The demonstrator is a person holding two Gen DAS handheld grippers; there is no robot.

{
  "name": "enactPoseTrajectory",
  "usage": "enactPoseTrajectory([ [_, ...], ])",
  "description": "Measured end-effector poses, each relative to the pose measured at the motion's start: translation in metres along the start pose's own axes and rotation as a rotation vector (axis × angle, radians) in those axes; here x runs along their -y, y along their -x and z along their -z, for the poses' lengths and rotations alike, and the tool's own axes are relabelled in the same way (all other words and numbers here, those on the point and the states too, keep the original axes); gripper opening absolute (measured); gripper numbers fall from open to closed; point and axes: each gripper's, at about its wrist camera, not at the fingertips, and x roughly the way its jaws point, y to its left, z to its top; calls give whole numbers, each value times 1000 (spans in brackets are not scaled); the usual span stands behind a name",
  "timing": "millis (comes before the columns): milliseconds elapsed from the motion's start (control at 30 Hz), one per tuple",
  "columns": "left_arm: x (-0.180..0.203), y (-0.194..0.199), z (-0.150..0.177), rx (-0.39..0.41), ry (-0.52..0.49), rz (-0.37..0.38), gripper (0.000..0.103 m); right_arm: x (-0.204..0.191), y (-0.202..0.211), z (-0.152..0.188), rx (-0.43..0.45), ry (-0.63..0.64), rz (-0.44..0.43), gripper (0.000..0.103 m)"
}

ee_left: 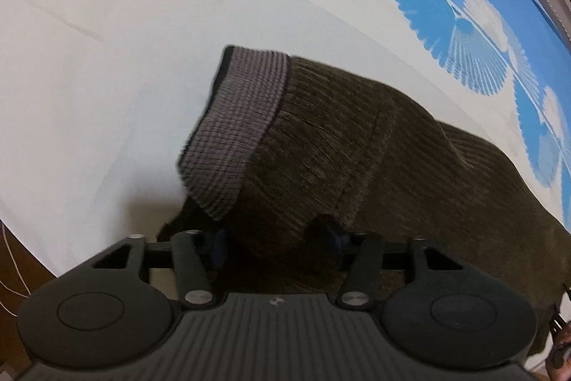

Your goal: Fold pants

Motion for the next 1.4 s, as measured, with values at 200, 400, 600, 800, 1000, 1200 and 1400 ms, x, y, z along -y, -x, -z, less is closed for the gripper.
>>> enactPoseTrajectory([
  [200, 3, 17, -9, 89, 4, 17, 15, -2, 6, -7, 54, -58, -77, 14],
  [400, 8, 56, -4, 273, -1, 152, 10, -35, 55, -12, 182, 100, -235, 10],
  [600, -6, 60, 8, 230, -66, 135, 10, -68, 140, -3, 372, 417, -238, 10],
  [800, -13, 26, 16, 51, -184, 43, 10, 22, 99, -13, -37, 147, 245, 11],
  [1000, -12, 21, 11, 37, -129, 76, 26, 47, 98, -26, -44, 58, 251, 26],
  [1200, -7, 21, 14, 61, -133, 34, 13, 60, 101, -23, 20, -60, 270, 21],
  [1400, -10, 57, 4, 250, -50, 180, 7, -7, 127, -27, 184, 112, 10, 6],
])
